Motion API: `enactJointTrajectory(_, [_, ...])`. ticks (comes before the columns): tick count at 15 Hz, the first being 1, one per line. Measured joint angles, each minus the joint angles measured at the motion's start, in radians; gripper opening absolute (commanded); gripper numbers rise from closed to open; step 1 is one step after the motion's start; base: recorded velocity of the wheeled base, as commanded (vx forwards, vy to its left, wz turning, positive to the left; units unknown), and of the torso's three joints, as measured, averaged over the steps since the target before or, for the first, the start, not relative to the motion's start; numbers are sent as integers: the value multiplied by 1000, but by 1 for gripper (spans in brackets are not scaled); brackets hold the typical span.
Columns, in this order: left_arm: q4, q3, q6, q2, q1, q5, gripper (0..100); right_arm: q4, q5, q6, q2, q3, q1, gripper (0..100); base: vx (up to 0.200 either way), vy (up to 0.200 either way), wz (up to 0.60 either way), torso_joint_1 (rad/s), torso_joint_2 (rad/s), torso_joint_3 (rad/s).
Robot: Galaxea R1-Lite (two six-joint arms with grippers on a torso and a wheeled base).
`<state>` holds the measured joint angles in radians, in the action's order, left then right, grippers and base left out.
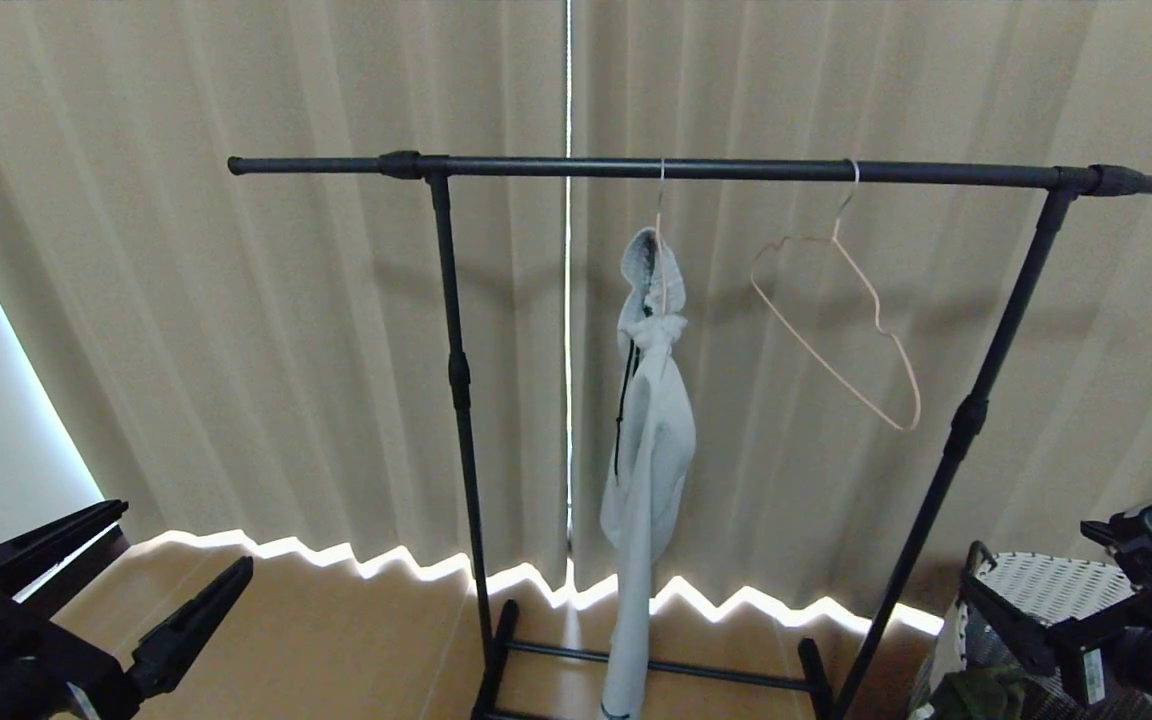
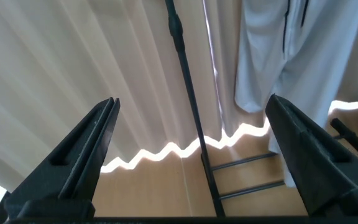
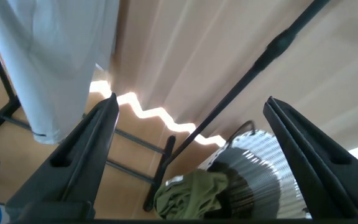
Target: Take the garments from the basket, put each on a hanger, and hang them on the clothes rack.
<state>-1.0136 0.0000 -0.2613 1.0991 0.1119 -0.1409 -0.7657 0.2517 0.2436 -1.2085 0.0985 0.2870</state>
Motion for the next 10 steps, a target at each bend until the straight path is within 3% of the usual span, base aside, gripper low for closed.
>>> enactJointTrajectory(10, [0,0,3,-41,-2,0,100,2,1,27,-5,-24,1,100,0,0,0,-206,472,265])
